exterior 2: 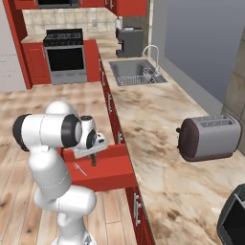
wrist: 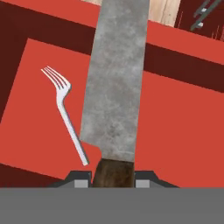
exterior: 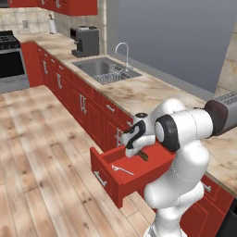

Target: Pick up the metallic utensils from the counter and place them in the open drawer. Make sure not to pick up any wooden utensils.

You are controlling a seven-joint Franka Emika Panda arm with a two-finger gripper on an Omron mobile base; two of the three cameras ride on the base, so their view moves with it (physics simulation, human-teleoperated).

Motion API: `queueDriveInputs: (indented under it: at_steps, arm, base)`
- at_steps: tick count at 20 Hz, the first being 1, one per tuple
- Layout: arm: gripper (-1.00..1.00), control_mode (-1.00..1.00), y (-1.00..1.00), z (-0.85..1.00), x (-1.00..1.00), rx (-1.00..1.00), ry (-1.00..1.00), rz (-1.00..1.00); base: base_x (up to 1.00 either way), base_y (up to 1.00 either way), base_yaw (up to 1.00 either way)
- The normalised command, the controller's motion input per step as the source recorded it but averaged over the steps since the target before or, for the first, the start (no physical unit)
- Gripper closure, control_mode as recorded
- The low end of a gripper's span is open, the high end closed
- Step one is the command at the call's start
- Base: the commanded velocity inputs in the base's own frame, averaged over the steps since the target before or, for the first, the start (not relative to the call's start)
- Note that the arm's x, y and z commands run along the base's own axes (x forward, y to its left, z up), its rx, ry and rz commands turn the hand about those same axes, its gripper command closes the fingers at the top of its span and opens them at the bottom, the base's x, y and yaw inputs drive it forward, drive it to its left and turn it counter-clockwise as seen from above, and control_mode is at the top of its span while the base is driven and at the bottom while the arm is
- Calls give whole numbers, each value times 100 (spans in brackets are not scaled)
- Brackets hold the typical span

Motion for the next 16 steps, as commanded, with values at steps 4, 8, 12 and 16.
queueDriveInputs:
  at_steps: [4,8,12,16]
  arm:
    - [100,-100,0,-7,2,0,0,-33]
    - [100,-100,0,0,39,-8,2,1]
    - [100,-100,-20,0,31,-2,2,20]
    - [100,-100,-23,-8,24,0,1,34]
  base:
    - [0,0,0]
    - [0,0,0]
    - [0,0,0]
    - [0,0,0]
